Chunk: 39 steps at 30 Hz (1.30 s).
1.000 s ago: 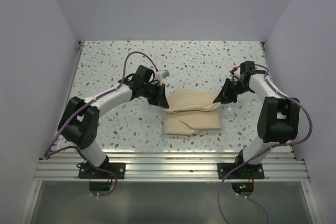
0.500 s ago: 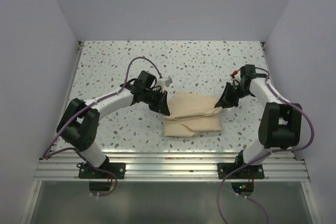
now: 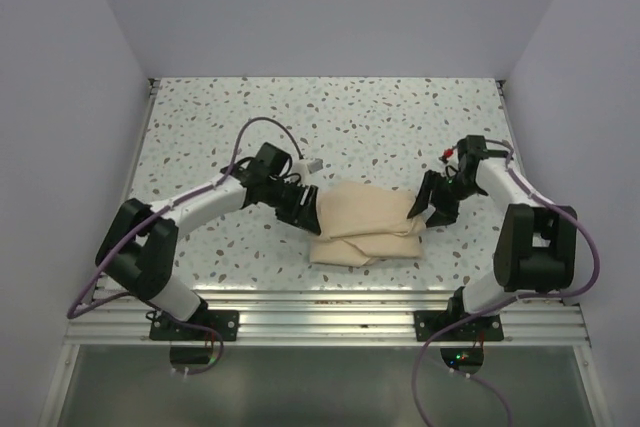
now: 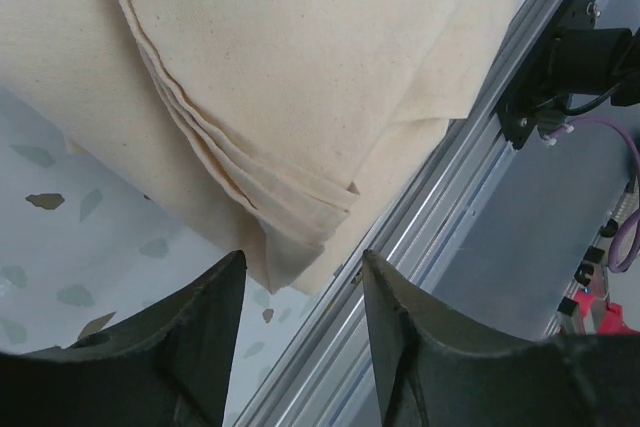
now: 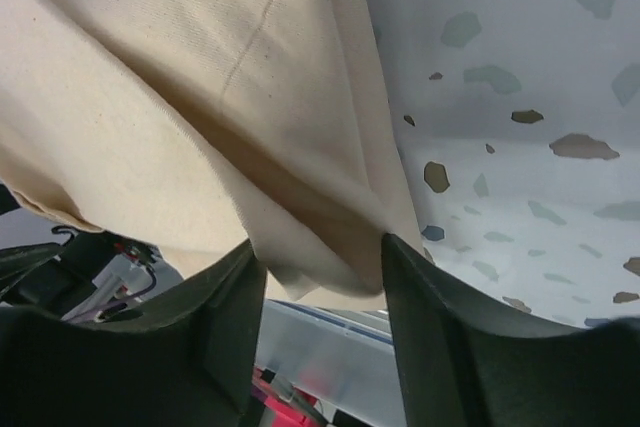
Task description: Prepare the surgical pack
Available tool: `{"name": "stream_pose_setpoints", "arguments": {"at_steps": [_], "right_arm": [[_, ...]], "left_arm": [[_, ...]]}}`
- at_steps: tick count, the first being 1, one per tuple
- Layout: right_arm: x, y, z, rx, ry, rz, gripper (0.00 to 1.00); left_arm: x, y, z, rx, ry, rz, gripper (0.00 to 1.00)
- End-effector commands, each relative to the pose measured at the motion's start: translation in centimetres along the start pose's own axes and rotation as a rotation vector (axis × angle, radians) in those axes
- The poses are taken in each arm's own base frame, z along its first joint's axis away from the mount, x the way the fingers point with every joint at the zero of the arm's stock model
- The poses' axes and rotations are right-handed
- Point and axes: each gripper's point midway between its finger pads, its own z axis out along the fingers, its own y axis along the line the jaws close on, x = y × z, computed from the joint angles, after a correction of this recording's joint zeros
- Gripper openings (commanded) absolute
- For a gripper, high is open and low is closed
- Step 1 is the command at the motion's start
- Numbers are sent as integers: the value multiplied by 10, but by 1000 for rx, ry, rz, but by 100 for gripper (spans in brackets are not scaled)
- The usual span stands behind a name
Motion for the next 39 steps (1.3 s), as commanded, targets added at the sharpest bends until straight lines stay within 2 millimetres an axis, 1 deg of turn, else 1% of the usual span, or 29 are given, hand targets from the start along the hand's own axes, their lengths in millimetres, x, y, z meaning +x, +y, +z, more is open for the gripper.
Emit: {"name": "stream_pose_setpoints", "arguments": {"at_steps": [1, 3, 4, 6, 7, 8, 9, 10, 11, 12, 13, 14, 15, 16, 17, 18, 19, 21, 22, 23, 24, 26, 27, 29, 30, 32, 35, 36, 39], "right_arm": [[5, -3, -26, 57, -37, -24, 58], [10, -3, -34, 67, -51, -33, 63], [16, -6, -36, 87, -38, -27, 67], [21, -9, -41, 103, -51, -33, 68], [26, -12, -41, 112, -45, -29, 68], [29, -11, -42, 109, -51, -35, 67], [32, -10, -42, 109, -52, -38, 66], [35, -8, -42, 102, -45, -40, 65], [39, -3, -41, 94, -39, -47, 63], [42, 2, -41, 80, -36, -50, 59], [44, 9, -40, 41, -31, -30, 56], [52, 19, -35, 21, -14, -60, 53], [60, 21, -33, 13, -6, -65, 41], [60, 24, -30, 4, -21, -67, 36], [67, 28, -26, 3, -11, -88, 33], [72, 27, -21, 0, -7, -97, 27], [76, 28, -18, 0, -1, -98, 24], [88, 27, -11, 9, 9, -142, 18], [94, 30, -8, 8, 16, -168, 15], [102, 27, -2, 15, 31, -178, 10], [102, 29, 2, 5, 19, -198, 7], [112, 25, 12, 32, 50, -224, 0], [111, 26, 17, 37, 40, -231, 0], [119, 27, 28, 47, 53, -272, 0], [115, 29, 32, 54, 23, -295, 0], [118, 31, 38, 75, 16, -335, 0], [108, 27, 44, 125, -60, -374, 0], [99, 30, 47, 126, -109, -379, 0], [92, 29, 55, 148, -138, -370, 0]], "left_arm": [[-24, -12, -29, -33, -116, 101, 55], [-36, -10, -39, -75, -160, 106, 56], [-42, -5, -45, -98, -182, 97, 56], [-58, 4, -53, -147, -227, 97, 57], [-67, 12, -58, -168, -254, 85, 57], [-85, 16, -59, -173, -293, 89, 59], [-94, 18, -59, -166, -305, 90, 59], [-119, 12, -67, -153, -353, 114, 60], [-126, 23, -53, -148, -324, 102, 61], [-134, 23, -47, -128, -313, 109, 62], [-150, 25, -33, -87, -279, 105, 62], [-158, 27, -26, -70, -261, 98, 62], [-166, 27, -20, -54, -250, 89, 63], [-179, 30, -9, -34, -235, 79, 64], [-185, 32, -3, -24, -233, 76, 64], [-187, 34, 3, -17, -220, 67, 64], [-192, 39, 13, -5, -203, 54, 64], [-197, 41, 21, 12, -192, 44, 64], [-191, 50, 32, 15, -158, 6, 65], [-189, 52, 36, 19, -146, -5, 65], [-187, 52, 38, 34, -135, -13, 65], [-181, 51, 47, 50, -115, -23, 67], [-178, 51, 51, 56, -105, -25, 68], [-171, 51, 57, 71, -84, -36, 68], [-169, 49, 59, 84, -75, -41, 68], [-164, 48, 66, 108, -52, -52, 69], [-165, 41, 67, 145, -58, -44, 69], [-164, 38, 68, 168, -54, -49, 69], [-163, 32, 70, 210, -53, -59, 68]]}}
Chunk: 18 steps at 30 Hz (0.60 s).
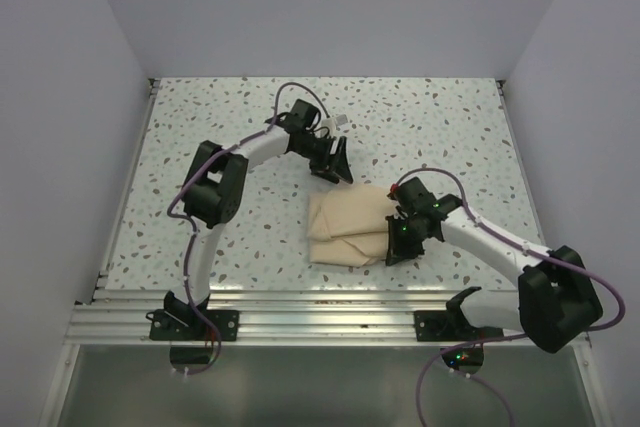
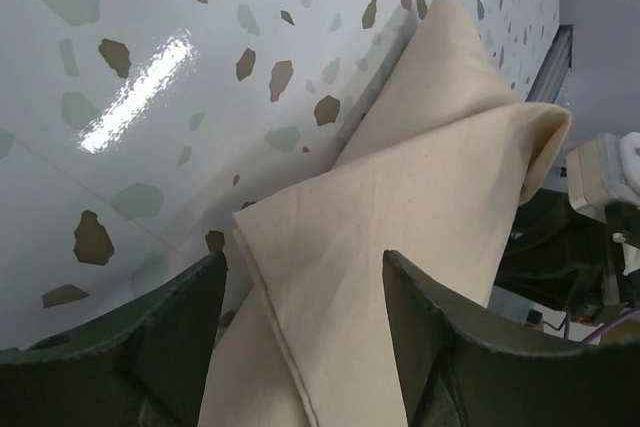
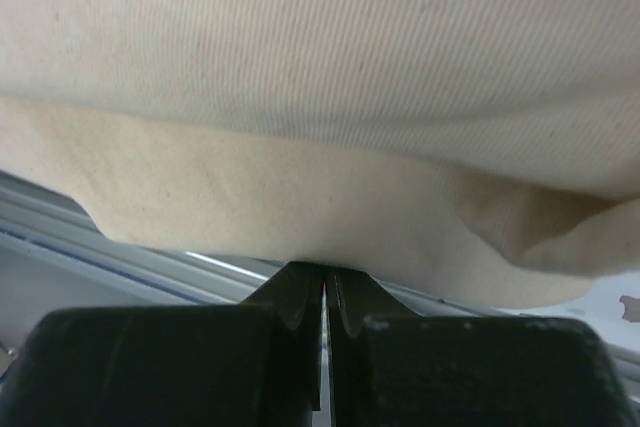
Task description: Prepare the surgical pack
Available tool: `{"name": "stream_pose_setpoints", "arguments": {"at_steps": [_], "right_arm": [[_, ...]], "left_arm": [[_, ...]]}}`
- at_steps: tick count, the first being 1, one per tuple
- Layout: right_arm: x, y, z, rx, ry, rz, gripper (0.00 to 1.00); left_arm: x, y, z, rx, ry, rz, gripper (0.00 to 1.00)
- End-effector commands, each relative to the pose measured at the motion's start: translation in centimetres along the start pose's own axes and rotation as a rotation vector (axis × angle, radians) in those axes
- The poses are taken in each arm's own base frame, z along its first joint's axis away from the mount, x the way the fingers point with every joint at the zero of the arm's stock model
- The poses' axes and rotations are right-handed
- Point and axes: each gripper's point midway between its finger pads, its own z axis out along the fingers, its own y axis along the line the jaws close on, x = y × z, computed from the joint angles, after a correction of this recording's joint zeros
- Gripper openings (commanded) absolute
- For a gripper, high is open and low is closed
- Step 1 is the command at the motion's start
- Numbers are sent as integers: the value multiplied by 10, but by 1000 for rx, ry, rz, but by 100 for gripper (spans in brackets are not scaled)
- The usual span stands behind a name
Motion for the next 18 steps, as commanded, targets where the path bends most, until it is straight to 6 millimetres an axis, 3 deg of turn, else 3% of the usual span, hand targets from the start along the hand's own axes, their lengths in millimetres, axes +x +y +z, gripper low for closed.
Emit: {"name": "stream_pose_setpoints", "arguments": {"at_steps": [1, 5, 13, 18], "right_arm": [[-27, -7, 13, 62, -117, 33, 0], [-27, -10, 24, 61, -122, 42, 0], [-31, -12, 34, 76, -131, 15, 0], [-50, -5, 39, 67, -173, 19, 0]], "left_arm": [[-7, -19, 0, 103, -13, -5, 66], [-8, -25, 0, 141, -22, -15, 53], [-17, -37, -1, 183, -52, -31, 5], [-44, -41, -13, 143, -143, -28, 0]]}}
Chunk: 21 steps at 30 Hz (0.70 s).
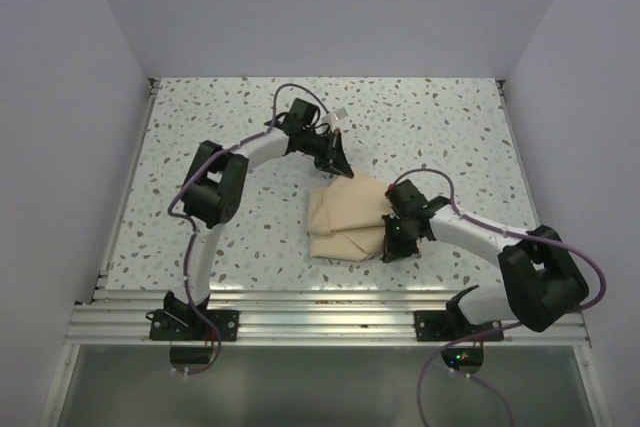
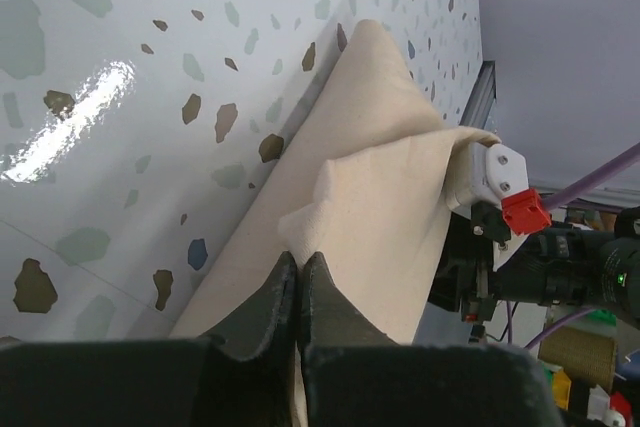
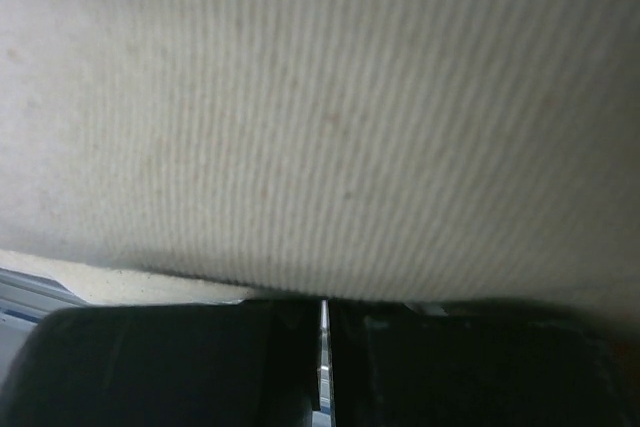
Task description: Prepare the surgical pack
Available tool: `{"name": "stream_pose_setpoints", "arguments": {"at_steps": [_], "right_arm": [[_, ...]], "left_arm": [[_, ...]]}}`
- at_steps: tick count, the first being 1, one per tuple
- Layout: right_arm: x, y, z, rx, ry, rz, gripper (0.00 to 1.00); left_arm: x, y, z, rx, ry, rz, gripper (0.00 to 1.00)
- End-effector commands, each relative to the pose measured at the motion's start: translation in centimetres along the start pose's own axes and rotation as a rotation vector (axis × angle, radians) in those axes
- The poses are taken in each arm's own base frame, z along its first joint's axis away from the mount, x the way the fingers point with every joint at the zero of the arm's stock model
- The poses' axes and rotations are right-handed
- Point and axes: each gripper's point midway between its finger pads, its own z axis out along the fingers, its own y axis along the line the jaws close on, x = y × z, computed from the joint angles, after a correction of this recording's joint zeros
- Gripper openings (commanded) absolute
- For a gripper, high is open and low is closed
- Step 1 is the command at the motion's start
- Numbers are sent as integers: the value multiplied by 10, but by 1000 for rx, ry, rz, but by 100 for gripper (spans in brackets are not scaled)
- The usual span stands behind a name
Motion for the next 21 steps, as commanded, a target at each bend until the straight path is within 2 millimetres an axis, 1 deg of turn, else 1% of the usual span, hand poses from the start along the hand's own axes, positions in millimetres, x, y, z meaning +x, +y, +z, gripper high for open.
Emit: {"name": "stream_pose_setpoints", "arguments": {"at_steps": [1, 3, 4, 5, 6, 7, 8, 9, 10, 12, 13, 14, 15, 16, 17, 18, 19, 20, 21], "right_arm": [[-40, 11, 11, 3, -112, 1, 0], [-51, 15, 16, 11, -115, 0, 0], [-70, 24, 12, 8, -151, -11, 0], [-74, 24, 21, 30, -129, -16, 0], [-97, 36, 15, 18, -172, -33, 0], [-107, 41, 14, 17, -184, -40, 0], [-114, 41, 15, 34, -179, -39, 0], [-122, 41, 20, 49, -170, -35, 0], [-142, 53, 12, 30, -205, -34, 0], [-153, 53, 11, 39, -203, -22, 0], [-164, 59, 4, 26, -225, -20, 0], [-164, 58, 1, 26, -215, -16, 0], [-169, 55, -6, 18, -225, 2, 0], [-170, 52, -11, 12, -225, 13, 0], [-168, 47, -16, 8, -218, 29, 0], [-169, 40, -21, -21, -207, 62, 0], [-164, 37, -31, -42, -210, 74, 0], [-159, 32, -36, -49, -194, 85, 0], [-157, 23, -42, -49, -193, 88, 0]], "left_arm": [[-33, -20, -15, 9, -108, 44, 0], [-45, -19, -19, -2, -143, 43, 0], [-51, -14, -24, -10, -158, 37, 0], [-57, -16, -28, -11, -173, 45, 0], [-63, -8, -32, -24, -187, 36, 0], [-67, -6, -35, -31, -194, 34, 0], [-74, -7, -39, -31, -208, 43, 0], [-78, -4, -43, -40, -218, 40, 0], [-82, -2, -49, -45, -232, 43, 0], [-87, -1, -55, -56, -244, 51, 0], [-89, -1, -57, -63, -247, 54, 0], [-88, -1, -59, -70, -244, 57, 0], [-88, -6, -62, -77, -250, 85, 0], [-87, -8, -64, -82, -249, 93, 0], [-81, -6, -64, -89, -239, 89, 0], [-80, -11, -68, -97, -245, 119, 0], [-77, -14, -69, -102, -240, 134, 0], [-69, -13, -68, -112, -221, 136, 0], [-66, -19, -69, -113, -213, 185, 0]]}}
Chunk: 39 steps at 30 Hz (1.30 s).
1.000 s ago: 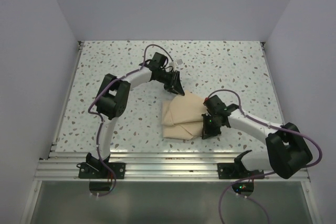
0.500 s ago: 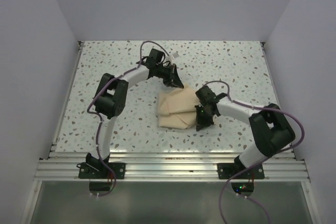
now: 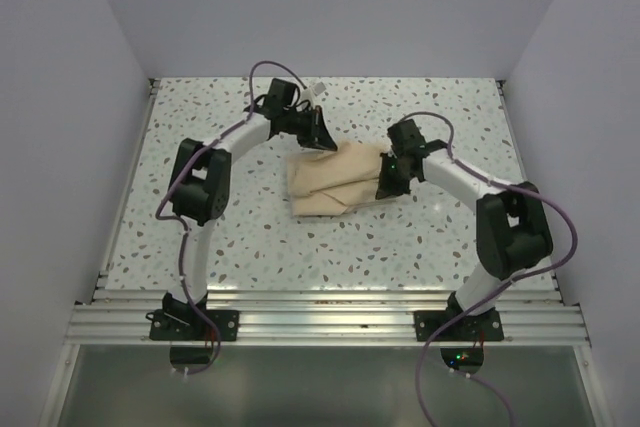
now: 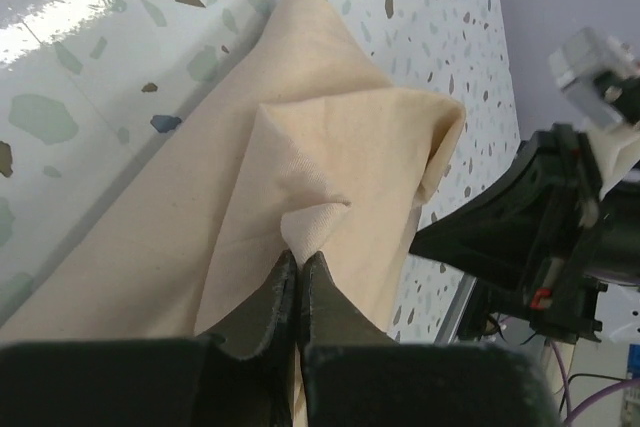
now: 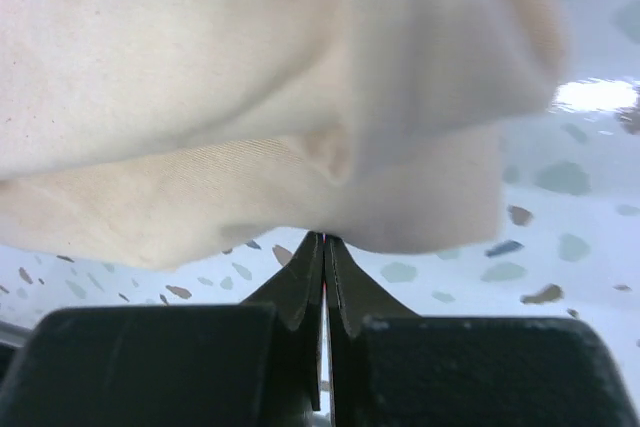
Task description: Prepare the surgical pack
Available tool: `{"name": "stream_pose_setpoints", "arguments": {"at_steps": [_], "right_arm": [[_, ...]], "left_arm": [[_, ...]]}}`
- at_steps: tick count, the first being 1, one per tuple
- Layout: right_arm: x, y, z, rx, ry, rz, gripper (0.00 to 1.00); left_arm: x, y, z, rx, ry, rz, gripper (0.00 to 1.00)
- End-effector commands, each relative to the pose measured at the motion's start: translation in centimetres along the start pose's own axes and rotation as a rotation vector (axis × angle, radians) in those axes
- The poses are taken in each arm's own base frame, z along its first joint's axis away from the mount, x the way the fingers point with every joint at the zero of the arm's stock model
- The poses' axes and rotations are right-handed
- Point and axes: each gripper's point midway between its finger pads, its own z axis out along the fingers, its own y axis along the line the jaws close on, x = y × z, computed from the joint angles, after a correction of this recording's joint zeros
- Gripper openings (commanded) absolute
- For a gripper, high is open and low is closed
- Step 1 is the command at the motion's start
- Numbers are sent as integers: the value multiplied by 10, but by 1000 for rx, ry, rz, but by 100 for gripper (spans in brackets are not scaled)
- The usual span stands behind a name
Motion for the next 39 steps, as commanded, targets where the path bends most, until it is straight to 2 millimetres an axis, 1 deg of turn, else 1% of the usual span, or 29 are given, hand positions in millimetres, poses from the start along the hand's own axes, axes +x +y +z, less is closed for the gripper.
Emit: {"name": "stream_pose_setpoints", "arguments": {"at_steps": [1, 2, 3, 4, 6, 7, 8, 9, 12, 13, 15, 16, 17, 18, 19, 22, 23, 24, 25, 26, 28, 29, 31, 33, 34, 35, 37, 38, 39], "right_arm": [[-4, -15, -42, -37, -41, 11, 0], [2, -24, -47, -15, -25, 9, 0], [0, -36, -53, 8, -36, 11, 0], [3, -43, -57, 19, -30, 19, 0], [3, -62, -71, 29, -43, 72, 0], [7, -66, -72, 20, -30, 97, 0], [6, -69, -75, 10, -38, 116, 1], [4, -77, -75, 14, -41, 146, 1], [-1, -84, -69, 8, -25, 183, 0], [-8, -82, -69, -4, -32, 187, 0], [-14, -84, -62, -7, -17, 197, 0], [-21, -83, -61, -12, -27, 197, 0], [-24, -82, -58, -20, -21, 200, 0], [-25, -85, -51, -16, -1, 209, 0], [-29, -84, -49, -20, 2, 206, 0], [-34, -83, -39, -28, 21, 213, 0], [-36, -83, -37, -31, 20, 213, 0], [-37, -83, -35, -30, 20, 213, 0], [-37, -84, -32, -27, 28, 212, 0], [-37, -86, -31, -22, 33, 210, 0], [-41, -89, -31, -12, 28, 207, 0], [-40, -94, -31, 1, 36, 209, 1], [-44, -101, -34, 28, 27, 211, 9], [-49, -107, -40, 46, 14, 212, 19], [-55, -107, -44, 41, -2, 208, 21], [-60, -102, -48, 18, -13, 199, 22], [-71, -87, -51, -60, -39, 202, 25], [-81, -70, -53, -148, -63, 213, 26], [-86, -61, -53, -198, -71, 222, 30]], "left_arm": [[5, -43, -18, 12, 8, 168, 0], [16, -43, -17, -6, 39, 177, 0], [19, -48, -18, -15, 46, 234, 0], [30, -57, -13, -7, 73, 255, 0], [42, -69, -16, 5, 86, 280, 0], [57, -71, -13, 8, 110, 281, 0], [55, -86, -19, 22, 81, 320, 0], [60, -90, -20, 22, 82, 331, 0], [83, -100, -22, 42, 114, 328, 0], [97, -97, -21, 44, 142, 309, 0], [110, -99, -24, 57, 164, 304, 0], [126, -95, -22, 52, 195, 292, 0], [131, -97, -23, 61, 197, 304, 0], [142, -99, -21, 74, 221, 306, 0], [156, -93, -20, 69, 251, 291, 0], [184, -95, -18, 97, 309, 284, 0], [188, -97, -20, 103, 311, 295, 0], [193, -100, -20, 117, 324, 299, 2], [199, -98, -21, 120, 337, 294, 8], [200, -101, -24, 126, 333, 304, 25], [200, -102, -30, 121, 320, 328, 40], [195, -106, -35, 105, 295, 361, 50], [186, -110, -41, 93, 260, 394, 54], [170, -117, -52, 63, 196, 427, 56], [163, -120, -56, 58, 165, 435, 57], [148, -128, -63, 43, 94, 446, 58], [127, -123, -72, 9, 11, 422, 59], [121, -117, -73, -4, -3, 393, 58], [113, -108, -75, -19, -17, 368, 57]]}}
